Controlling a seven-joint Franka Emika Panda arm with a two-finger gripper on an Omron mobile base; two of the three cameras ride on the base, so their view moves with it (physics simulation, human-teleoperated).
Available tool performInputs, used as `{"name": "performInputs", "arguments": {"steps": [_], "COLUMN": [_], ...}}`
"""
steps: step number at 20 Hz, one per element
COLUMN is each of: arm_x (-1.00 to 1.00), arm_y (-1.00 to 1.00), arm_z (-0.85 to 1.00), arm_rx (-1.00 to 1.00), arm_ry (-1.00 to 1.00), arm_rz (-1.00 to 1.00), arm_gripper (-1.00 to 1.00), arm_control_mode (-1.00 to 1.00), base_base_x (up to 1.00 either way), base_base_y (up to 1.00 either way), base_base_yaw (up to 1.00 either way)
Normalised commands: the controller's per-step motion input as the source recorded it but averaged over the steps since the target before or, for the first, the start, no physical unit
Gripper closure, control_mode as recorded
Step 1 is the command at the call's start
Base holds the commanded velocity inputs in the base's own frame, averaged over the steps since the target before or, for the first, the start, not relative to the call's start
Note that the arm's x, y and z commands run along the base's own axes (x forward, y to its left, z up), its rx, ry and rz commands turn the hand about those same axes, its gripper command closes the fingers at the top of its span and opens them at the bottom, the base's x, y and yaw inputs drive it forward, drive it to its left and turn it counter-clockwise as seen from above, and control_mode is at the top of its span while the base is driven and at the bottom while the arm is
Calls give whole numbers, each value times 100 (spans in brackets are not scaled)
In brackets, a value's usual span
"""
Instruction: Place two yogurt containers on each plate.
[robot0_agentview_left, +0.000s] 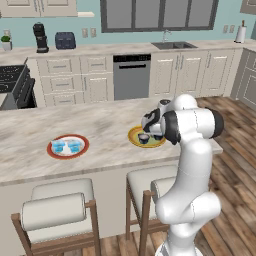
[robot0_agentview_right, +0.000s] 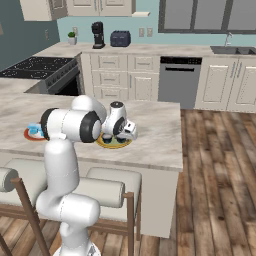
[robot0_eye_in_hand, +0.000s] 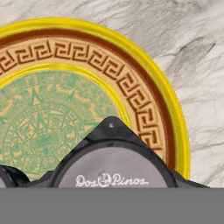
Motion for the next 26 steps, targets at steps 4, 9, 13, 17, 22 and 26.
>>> {"name": "performInputs", "arguments": {"steps": [4,9,13,17,22,26], "arm_x": [0,0,0,0,-13,-42], "arm_y": [0,0,0,0,-2,0], "arm_z": [0,0,0,0,41,60], "arm_rx": [0,0,0,0,0,0], "arm_ry": [0,0,0,0,-1,-2], "arm_rz": [0,0,0,0,1,2], "arm_gripper": [-100,-100,-100,-100,-100,-100], "arm_control_mode": [-100,-100,-100,-100,-100,-100], "base_base_x": [0,0,0,0,0,0], "base_base_y": [0,0,0,0,0,0], "base_base_yaw": [0,0,0,0,0,0]}}
